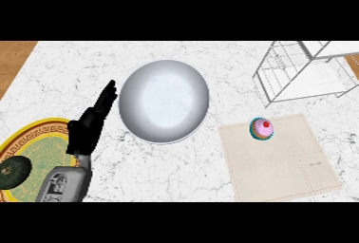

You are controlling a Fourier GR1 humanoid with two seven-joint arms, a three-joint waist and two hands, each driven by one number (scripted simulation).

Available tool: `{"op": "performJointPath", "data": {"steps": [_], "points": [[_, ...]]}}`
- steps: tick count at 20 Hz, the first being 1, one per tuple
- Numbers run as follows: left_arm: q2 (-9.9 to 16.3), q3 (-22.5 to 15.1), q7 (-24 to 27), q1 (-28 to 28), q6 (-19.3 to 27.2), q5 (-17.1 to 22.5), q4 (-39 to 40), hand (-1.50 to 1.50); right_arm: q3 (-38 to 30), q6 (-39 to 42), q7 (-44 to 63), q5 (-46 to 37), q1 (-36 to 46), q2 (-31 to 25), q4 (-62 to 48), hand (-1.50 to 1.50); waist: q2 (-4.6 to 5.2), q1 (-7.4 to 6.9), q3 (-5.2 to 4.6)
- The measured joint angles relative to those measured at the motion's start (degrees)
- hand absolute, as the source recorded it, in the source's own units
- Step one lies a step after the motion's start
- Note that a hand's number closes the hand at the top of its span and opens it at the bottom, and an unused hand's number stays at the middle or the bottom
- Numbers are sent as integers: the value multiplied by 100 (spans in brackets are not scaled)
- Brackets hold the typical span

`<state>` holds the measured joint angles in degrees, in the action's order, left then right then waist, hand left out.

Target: Pick the tomato from the placemat and place it in the tiered shelf

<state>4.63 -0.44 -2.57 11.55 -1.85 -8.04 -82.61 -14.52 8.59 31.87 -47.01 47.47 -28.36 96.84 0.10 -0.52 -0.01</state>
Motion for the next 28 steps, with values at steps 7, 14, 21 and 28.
{"op": "performJointPath", "data": {"steps": [7, 14, 21, 28], "points": [[-80, -63, 171, -101, 54, -79, 59, 0, 214, -1042, -1106, -412, 110, -22, -1242, 150, 8, -16, 2], [-82, -86, 161, -179, 34, -87, -16, 0, -458, -1847, -1817, 423, 397, 281, -2161, 150, 12, -37, 4], [-96, -93, 45, -227, 36, -91, -184, 0, -745, -2310, -2657, 906, 795, 170, -3399, 150, 11, -32, 3], [-13, -14, 40, -146, -53, -39, -152, 0, -731, -2838, -2537, 404, 744, -224, -4214, -150, 14, -21, -2]]}}
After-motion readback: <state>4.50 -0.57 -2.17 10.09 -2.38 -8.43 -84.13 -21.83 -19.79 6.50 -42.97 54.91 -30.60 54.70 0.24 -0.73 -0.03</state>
